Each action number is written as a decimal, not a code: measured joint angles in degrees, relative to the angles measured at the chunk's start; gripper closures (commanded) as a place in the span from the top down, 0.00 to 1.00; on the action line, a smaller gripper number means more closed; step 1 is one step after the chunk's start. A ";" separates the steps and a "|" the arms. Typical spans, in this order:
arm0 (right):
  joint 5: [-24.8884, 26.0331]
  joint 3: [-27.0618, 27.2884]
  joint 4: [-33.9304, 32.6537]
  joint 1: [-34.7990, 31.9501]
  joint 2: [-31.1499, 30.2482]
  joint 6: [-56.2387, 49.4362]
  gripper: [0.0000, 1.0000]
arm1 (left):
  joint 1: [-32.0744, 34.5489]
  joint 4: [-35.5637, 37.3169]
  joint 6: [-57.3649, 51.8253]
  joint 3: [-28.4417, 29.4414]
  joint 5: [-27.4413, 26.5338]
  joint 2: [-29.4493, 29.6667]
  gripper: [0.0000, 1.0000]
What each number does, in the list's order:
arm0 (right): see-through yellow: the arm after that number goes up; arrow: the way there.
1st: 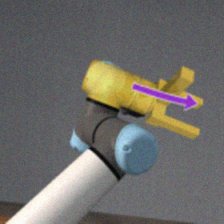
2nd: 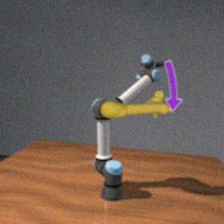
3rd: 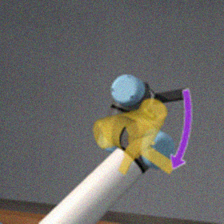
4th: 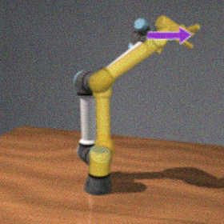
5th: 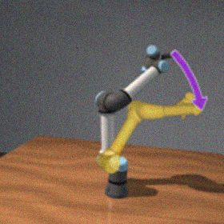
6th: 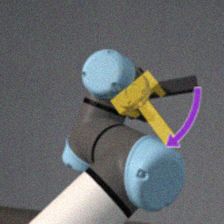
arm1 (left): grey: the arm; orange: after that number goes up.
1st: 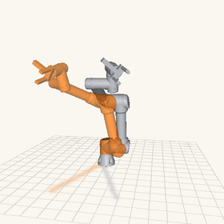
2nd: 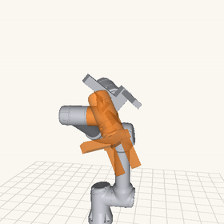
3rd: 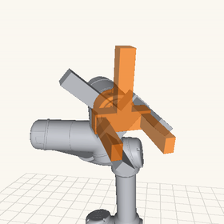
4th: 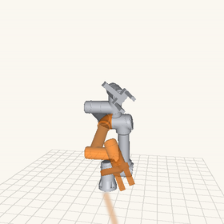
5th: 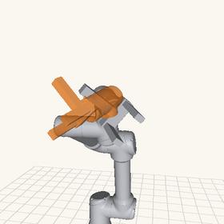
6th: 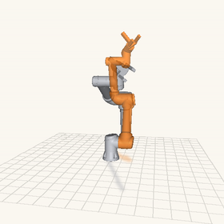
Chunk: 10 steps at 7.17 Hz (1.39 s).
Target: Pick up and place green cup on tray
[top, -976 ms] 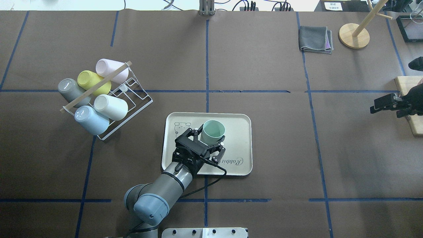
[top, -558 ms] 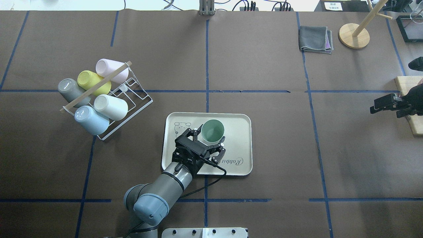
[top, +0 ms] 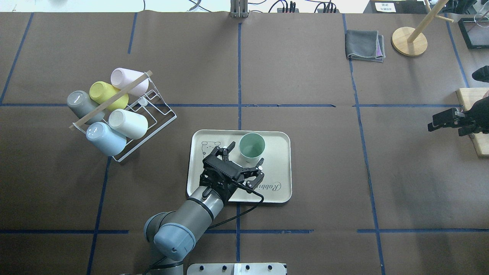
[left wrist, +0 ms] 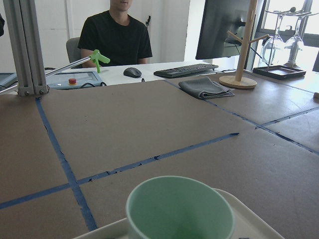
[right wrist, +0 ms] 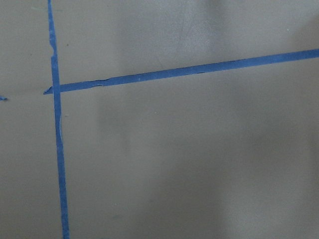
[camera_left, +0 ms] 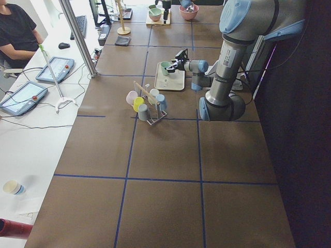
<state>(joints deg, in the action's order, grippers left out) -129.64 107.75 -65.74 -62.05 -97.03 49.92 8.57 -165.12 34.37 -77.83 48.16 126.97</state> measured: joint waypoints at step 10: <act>-0.87 -1.05 -1.05 -8.65 -2.18 -12.86 1.00 | 32.12 31.48 -4.20 -25.99 32.72 -16.87 0.99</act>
<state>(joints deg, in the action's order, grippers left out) -130.51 106.71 -66.79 -70.70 -99.21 37.06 40.69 -133.64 30.17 -103.82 80.88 110.10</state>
